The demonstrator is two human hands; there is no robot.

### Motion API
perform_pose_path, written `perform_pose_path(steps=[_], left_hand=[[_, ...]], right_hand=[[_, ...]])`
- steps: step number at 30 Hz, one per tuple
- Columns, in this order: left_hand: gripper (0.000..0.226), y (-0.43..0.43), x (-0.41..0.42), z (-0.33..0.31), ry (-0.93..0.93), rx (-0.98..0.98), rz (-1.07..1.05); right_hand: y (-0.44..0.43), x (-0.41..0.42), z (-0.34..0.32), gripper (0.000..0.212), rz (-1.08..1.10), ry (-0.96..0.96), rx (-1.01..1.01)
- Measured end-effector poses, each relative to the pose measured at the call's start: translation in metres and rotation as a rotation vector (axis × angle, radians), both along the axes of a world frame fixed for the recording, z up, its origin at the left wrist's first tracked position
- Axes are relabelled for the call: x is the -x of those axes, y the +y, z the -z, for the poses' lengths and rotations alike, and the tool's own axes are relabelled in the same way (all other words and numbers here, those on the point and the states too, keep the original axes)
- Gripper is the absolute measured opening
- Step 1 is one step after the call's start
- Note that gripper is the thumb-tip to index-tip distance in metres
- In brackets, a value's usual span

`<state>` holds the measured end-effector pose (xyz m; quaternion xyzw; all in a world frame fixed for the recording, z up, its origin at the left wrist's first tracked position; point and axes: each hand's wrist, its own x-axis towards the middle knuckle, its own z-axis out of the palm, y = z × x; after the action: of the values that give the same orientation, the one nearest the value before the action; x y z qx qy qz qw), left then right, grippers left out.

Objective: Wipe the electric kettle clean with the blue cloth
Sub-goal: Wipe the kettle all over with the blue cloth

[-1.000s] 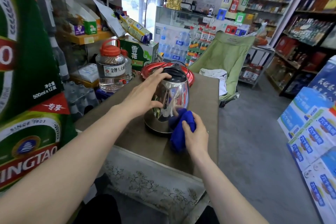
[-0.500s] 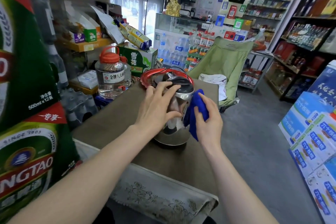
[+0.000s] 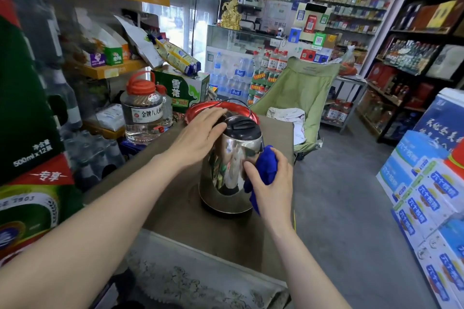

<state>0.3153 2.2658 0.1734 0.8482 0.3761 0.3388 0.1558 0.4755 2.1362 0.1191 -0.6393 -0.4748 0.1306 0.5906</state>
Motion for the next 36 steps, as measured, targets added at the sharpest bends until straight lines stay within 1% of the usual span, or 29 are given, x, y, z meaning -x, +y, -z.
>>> perform_pose_path(steps=[1, 5, 8, 11, 13, 15, 18, 21, 25, 28, 30, 31, 33, 34, 35, 36], left_hand=[[0.052, 0.007, -0.004, -0.003, 0.005, 0.003, -0.004], [0.053, 0.025, -0.019, -0.022, 0.133, 0.097, 0.032], [0.056, 0.029, -0.018, -0.03, 0.254, 0.008, -0.024], [0.052, 0.025, -0.006, -0.033, 0.318, 0.017, -0.055], [0.048, 0.019, 0.001, -0.031, 0.31, 0.036, -0.044], [0.048, 0.013, 0.009, -0.026, 0.261, 0.012, -0.059], [0.051, 0.01, 0.021, -0.015, 0.134, 0.011, -0.105], [0.048, 0.003, 0.024, -0.014, 0.066, 0.009, -0.098], [0.042, -0.016, 0.029, -0.019, 0.015, -0.005, -0.09], [0.042, -0.028, 0.032, -0.012, 0.002, -0.008, -0.124], [0.041, -0.03, 0.033, -0.007, -0.005, -0.037, -0.154], [0.041, -0.03, 0.034, -0.006, -0.01, -0.047, -0.161], [0.041, -0.03, 0.035, -0.006, -0.007, -0.059, -0.159], [0.042, -0.03, 0.036, -0.006, 0.003, -0.063, -0.157], [0.042, -0.03, 0.035, -0.006, 0.016, -0.066, -0.155], [0.042, -0.03, 0.035, -0.007, 0.029, -0.066, -0.153]], right_hand=[[0.004, -0.004, -0.003, 0.06, 0.002, 0.01, 0.013], [0.013, -0.018, -0.013, 0.053, 0.006, 0.027, 0.052], [0.027, -0.034, -0.022, 0.048, 0.013, 0.054, 0.098], [0.041, -0.051, -0.025, 0.034, 0.062, 0.146, 0.13], [0.047, -0.054, -0.021, 0.028, 0.044, 0.177, 0.194], [0.05, -0.048, -0.015, 0.027, -0.008, 0.165, 0.223], [0.046, -0.036, -0.013, 0.028, -0.022, 0.16, 0.18], [0.037, -0.025, -0.019, 0.028, -0.03, 0.142, 0.088], [0.032, -0.011, -0.038, 0.029, -0.005, -0.007, -0.095], [0.028, 0.004, -0.03, 0.035, 0.052, -0.103, -0.207], [0.017, 0.024, -0.008, 0.043, 0.089, -0.258, -0.256], [0.012, 0.035, 0.004, 0.05, 0.069, -0.37, -0.248], [0.005, 0.045, 0.026, 0.06, 0.002, -0.67, -0.248], [0.005, 0.042, 0.031, 0.061, -0.017, -0.793, -0.262], [0.008, 0.036, 0.028, 0.06, -0.022, -0.851, -0.278], [0.012, 0.03, 0.021, 0.058, -0.019, -0.842, -0.288]])
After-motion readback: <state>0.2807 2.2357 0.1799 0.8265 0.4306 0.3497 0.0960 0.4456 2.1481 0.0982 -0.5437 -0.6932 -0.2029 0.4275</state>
